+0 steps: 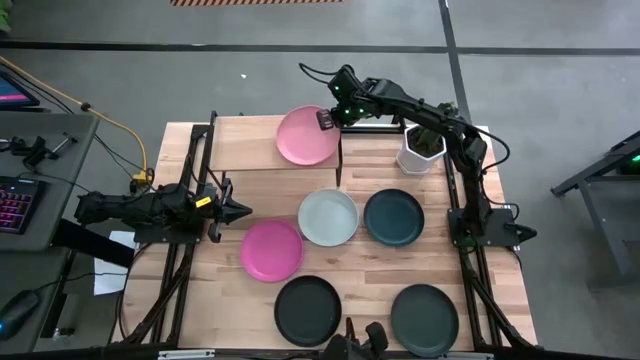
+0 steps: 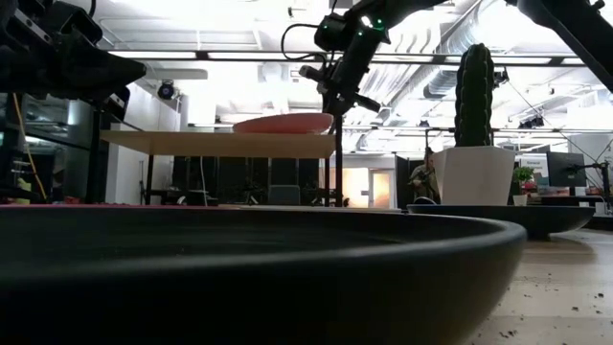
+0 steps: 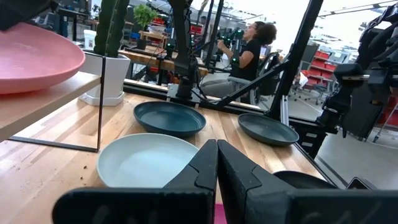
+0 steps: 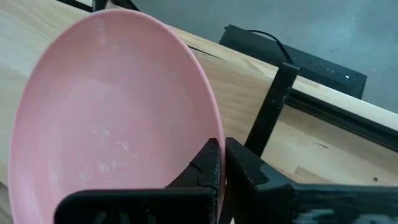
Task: Place and stack plates onto a shelf
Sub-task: Put the light pink plate on the shelf, then put the black plate on the shelf
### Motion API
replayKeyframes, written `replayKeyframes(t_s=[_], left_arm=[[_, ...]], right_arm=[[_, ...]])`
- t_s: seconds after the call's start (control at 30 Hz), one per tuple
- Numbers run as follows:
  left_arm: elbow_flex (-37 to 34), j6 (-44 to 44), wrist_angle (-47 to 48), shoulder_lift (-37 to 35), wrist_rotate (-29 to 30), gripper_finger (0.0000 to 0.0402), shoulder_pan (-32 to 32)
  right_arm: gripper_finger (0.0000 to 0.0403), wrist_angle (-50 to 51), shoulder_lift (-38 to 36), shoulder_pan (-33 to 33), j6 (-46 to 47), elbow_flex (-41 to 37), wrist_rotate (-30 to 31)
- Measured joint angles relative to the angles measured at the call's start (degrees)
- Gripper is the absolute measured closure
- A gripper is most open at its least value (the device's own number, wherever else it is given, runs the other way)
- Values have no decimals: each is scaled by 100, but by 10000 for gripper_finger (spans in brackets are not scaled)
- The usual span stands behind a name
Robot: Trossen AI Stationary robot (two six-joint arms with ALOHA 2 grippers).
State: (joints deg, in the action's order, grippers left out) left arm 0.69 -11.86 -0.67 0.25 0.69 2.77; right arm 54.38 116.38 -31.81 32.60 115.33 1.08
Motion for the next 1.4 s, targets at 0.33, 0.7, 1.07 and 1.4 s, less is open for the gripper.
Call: replayKeyframes(t_s=[0.33,0.7,1.07,1.4], left_arm=[[0,0,-1,0,0,401,0],[0,0,-2,0,0,401,-1],[0,0,0,0,0,401,1],[0,0,-2,0,0,401,0]], right_arm=[[326,-65,0,0,-22,0,177],[272,-12,-257,23,-951,0,-98],[272,1111,-894,987,-2506,2,-80],[272,1630,-1576,1386,-2879,2,-181]])
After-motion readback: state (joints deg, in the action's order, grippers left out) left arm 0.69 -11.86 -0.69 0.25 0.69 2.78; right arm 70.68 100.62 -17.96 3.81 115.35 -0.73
